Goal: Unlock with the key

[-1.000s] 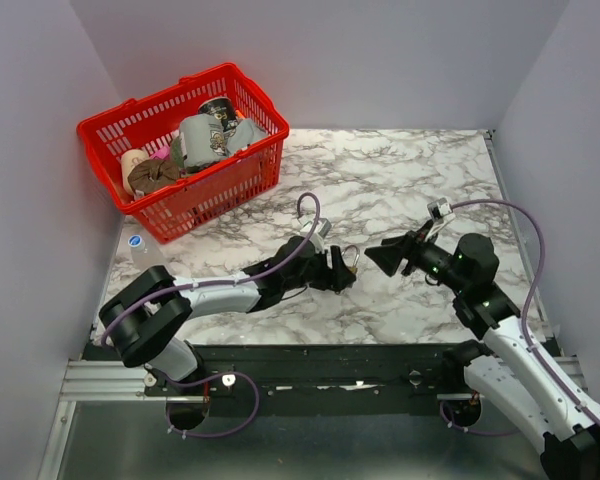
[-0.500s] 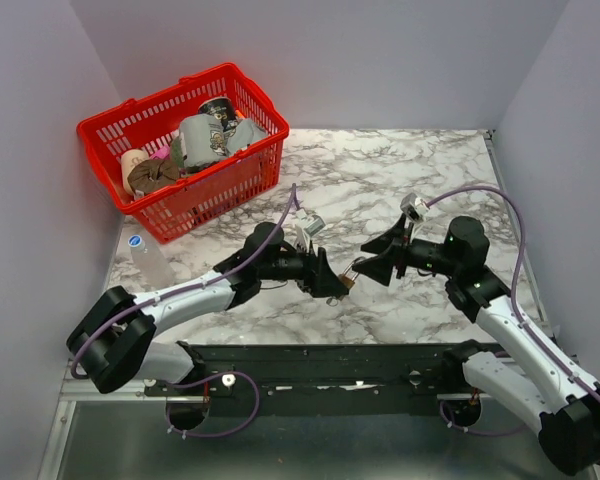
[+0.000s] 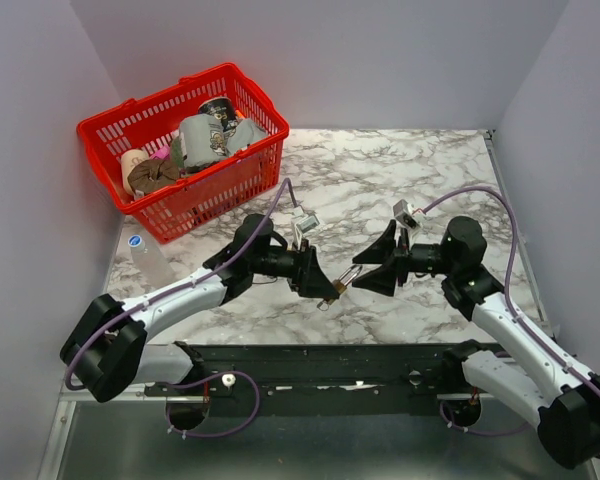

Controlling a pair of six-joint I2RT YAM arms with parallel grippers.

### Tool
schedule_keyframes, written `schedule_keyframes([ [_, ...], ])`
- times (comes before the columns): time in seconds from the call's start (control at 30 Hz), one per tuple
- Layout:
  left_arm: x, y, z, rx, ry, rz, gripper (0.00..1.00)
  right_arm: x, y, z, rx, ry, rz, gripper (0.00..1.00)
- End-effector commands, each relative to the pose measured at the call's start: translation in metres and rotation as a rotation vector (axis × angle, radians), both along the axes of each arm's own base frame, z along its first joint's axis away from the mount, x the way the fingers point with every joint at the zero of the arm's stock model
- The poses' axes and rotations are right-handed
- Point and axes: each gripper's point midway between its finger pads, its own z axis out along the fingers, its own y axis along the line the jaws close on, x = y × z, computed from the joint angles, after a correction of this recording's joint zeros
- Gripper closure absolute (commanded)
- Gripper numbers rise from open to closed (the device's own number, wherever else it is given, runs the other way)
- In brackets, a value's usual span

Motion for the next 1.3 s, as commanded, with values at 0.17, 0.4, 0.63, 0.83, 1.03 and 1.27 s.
schedule_keyframes([
  [0.17,-0.009,0.002,0.060,-0.151,-0.082,-0.065,1.00,-0.011,0.005,-0.005,0.005,0.007,0.068,0.23],
  [0.4,-0.011,0.003,0.073,-0.195,-0.082,-0.062,1.00,-0.014,0.008,-0.010,-0.005,0.028,0.093,0.25],
  [0.63,-0.010,0.004,0.076,-0.195,-0.094,-0.035,1.00,-0.016,0.009,-0.010,-0.009,0.032,0.097,0.30],
  [0.83,-0.008,0.005,0.071,-0.178,-0.097,-0.026,1.00,-0.015,0.009,-0.013,-0.016,0.045,0.090,0.44],
  [1.03,-0.006,0.007,0.070,-0.173,-0.103,-0.014,1.00,-0.013,0.009,-0.014,-0.021,0.048,0.073,0.53],
  [1.27,0.012,0.011,0.047,-0.066,-0.159,0.088,1.00,-0.001,0.009,-0.025,-0.066,0.105,0.008,0.74],
])
